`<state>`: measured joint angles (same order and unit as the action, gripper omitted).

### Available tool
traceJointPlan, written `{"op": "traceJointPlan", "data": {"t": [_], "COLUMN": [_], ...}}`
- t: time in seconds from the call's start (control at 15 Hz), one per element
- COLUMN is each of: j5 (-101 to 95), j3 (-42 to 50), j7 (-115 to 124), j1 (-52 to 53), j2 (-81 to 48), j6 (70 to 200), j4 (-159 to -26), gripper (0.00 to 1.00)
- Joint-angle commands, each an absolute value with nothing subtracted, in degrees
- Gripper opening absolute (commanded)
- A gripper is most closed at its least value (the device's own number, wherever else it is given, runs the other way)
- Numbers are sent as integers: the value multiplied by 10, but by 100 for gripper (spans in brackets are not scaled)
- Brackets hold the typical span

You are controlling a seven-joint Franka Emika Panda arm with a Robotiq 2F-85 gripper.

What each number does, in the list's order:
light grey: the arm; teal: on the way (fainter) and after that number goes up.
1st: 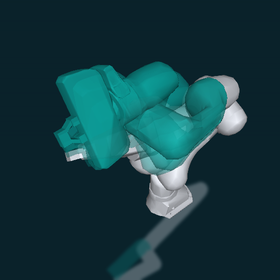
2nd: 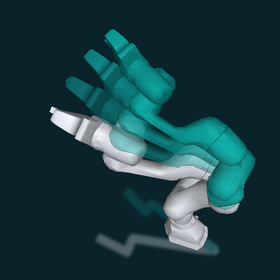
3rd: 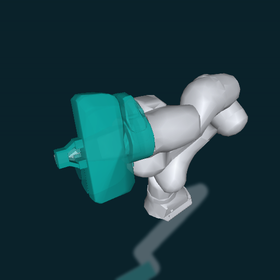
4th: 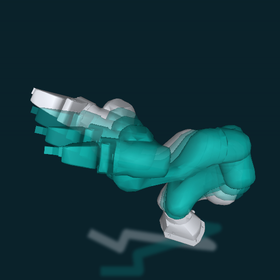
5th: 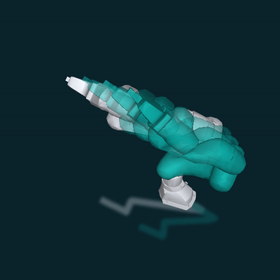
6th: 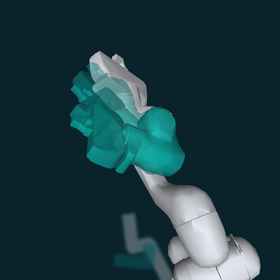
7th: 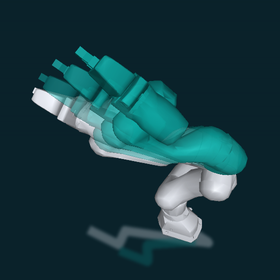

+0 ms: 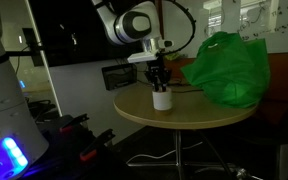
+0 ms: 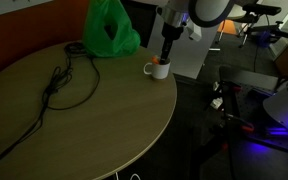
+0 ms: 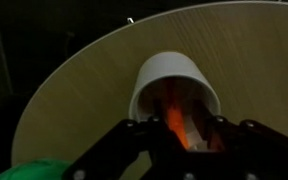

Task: Remove the marker from the mug cup and put it on the table

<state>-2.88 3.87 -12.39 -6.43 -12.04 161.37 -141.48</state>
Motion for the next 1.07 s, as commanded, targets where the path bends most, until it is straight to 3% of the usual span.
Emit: {"op": "traceJointPlan", "data": {"t": [0.0, 0.13, 0.27, 0.4, 0.53, 0.6, 0.87, 1.0], "j5": [6, 0, -19, -16, -14, -15, -9, -9], "j3": [12, 10, 20, 19, 15, 15, -3, -12], "j7": [-163, -163, -150, -153, -155, -156, -188, -209], "j1": [-83, -82, -77, -83, -89, -90, -108, -117], "j2": [-144, -154, -163, -170, -177, -180, -179, -174], "j6": [1641, 1655, 1669, 1670, 1670, 1671, 1678, 1685], "j4": [-1404, -1400, -1395, -1391, -1387, -1386, -1389, -1391], "gripper": [28, 24, 35, 39, 37, 15, 0, 5]}}
